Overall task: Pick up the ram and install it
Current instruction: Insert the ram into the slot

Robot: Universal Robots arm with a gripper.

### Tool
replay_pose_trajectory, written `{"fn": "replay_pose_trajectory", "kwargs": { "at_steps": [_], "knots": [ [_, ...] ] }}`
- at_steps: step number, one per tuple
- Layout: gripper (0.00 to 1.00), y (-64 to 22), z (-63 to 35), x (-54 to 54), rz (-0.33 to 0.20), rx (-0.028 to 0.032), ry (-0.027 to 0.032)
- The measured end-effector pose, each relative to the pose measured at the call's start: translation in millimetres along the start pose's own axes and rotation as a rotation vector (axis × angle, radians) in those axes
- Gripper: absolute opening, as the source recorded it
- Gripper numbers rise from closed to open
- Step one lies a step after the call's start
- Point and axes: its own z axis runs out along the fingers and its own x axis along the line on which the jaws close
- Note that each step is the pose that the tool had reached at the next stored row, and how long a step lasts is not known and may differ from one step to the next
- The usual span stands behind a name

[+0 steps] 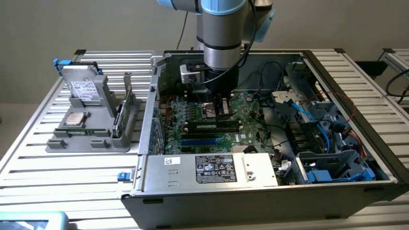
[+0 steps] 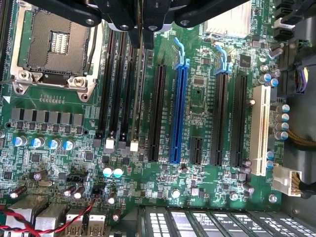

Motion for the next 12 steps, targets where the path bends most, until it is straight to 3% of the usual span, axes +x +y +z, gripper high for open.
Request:
{"fn": "replay_pose_trajectory", "kwargs": {
  "at_steps": [2,3,12],
  "knots": [
    [0.15,0.1,0.0,0.0,0.000,0.0006,0.0001],
    [0.22,0.0,0.0,0.0,-0.001,0.0007,0.0000],
    [0.22,-4.7,-6.2,1.1,-0.002,0.0009,0.0002]
  ]
}}
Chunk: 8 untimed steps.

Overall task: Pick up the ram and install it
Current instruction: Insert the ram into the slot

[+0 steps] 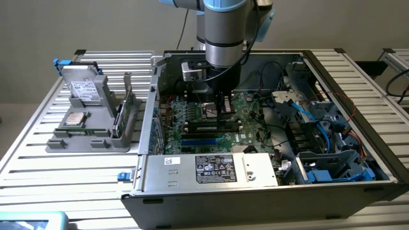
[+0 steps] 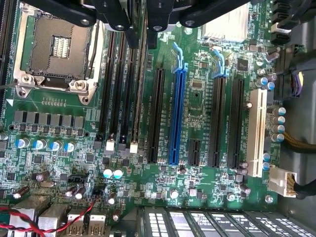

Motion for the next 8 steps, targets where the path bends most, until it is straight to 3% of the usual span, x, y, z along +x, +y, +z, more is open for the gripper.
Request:
{"fn": "replay_pose_trajectory", "kwargs": {
  "at_steps": [8],
  "knots": [
    [0.22,-11.5,-9.7,2.0,-0.001,-0.0049,0.0012]
  ]
}}
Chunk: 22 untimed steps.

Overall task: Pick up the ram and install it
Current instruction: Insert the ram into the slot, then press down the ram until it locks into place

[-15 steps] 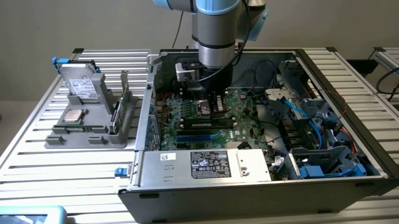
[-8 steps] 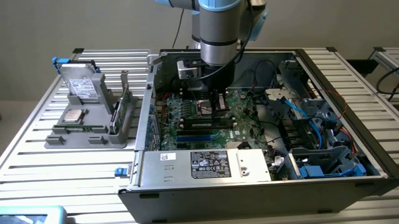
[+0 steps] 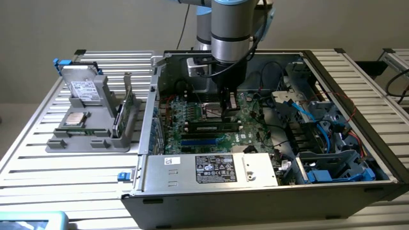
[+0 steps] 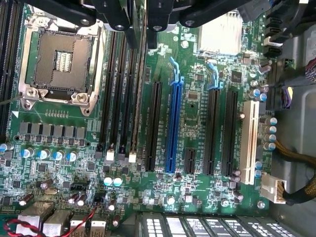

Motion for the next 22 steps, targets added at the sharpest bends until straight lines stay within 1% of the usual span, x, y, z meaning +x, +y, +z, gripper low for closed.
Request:
{"fn": "replay_pose_trajectory", "kwargs": {
  "at_steps": [1,3,5,7,16,20,22],
  "knots": [
    [0.22,-1.4,-0.8,0.2,0.000,-0.0017,0.0001],
    [0.22,-3.4,-1.6,0.4,-0.001,-0.0102,0.0001],
    [0.22,-3.6,-1.6,0.4,-0.001,-0.0104,0.0002],
    [0.22,-3.9,-1.7,0.5,0.002,-0.0120,0.0003],
    [0.22,-6.1,-1.7,0.1,0.034,-0.0159,0.0023],
    [0.22,-6.2,-1.6,0.1,0.034,-0.0160,0.0024],
    [0.22,-6.5,-1.5,0.0,0.042,-0.0169,0.0026]
  ]
}}
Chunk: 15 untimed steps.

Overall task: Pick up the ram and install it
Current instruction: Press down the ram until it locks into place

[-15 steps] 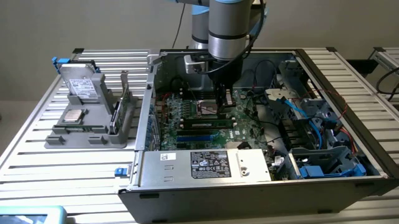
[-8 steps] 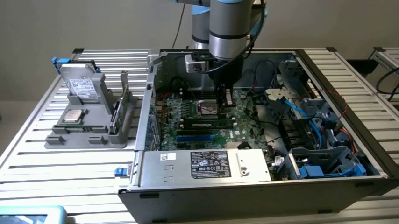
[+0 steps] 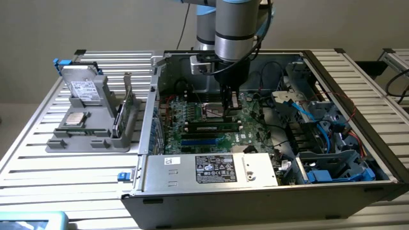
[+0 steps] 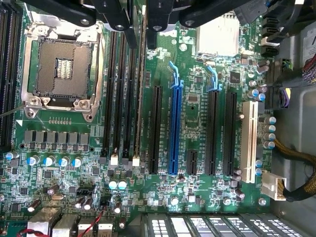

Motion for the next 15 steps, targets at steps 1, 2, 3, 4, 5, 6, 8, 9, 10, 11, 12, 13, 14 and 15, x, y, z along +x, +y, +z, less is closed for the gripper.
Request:
{"fn": "replay_pose_trajectory", "kwargs": {
  "at_steps": [1,2,3,4,5,6,8,9,10,11,12,13,14,15],
  "knots": [
    [0.22,0.0,0.1,0.0,0.008,-0.0009,0.0002],
    [0.19,0.0,0.2,0.0,0.017,-0.0020,0.0004],
    [0.13,0.0,0.3,0.0,0.027,-0.0031,0.0006],
    [0.11,0.0,0.3,0.0,0.037,-0.0043,0.0009],
    [0.11,0.0,0.3,0.0,0.047,-0.0055,0.0012],
    [0.11,-0.1,0.4,0.0,0.058,-0.0067,0.0013],
    [0.11,-0.1,0.4,0.0,0.079,-0.0091,0.0018],
    [0.11,-0.1,0.5,0.0,0.089,-0.0102,0.0020],
    [0.11,-0.7,0.6,-0.3,0.094,-0.0106,0.0019],
    [0.11,-1.9,0.7,-0.4,0.096,-0.0108,0.0019],
    [0.11,-3.7,0.7,-0.5,0.096,-0.0110,0.0020],
    [0.11,-5.6,0.7,-0.5,0.097,-0.0111,0.0021],
    [0.11,-7.7,0.8,-0.5,0.097,-0.0111,0.0022],
    [0.11,-9.7,0.8,-0.4,0.097,-0.0112,0.0023]
  ]
}}
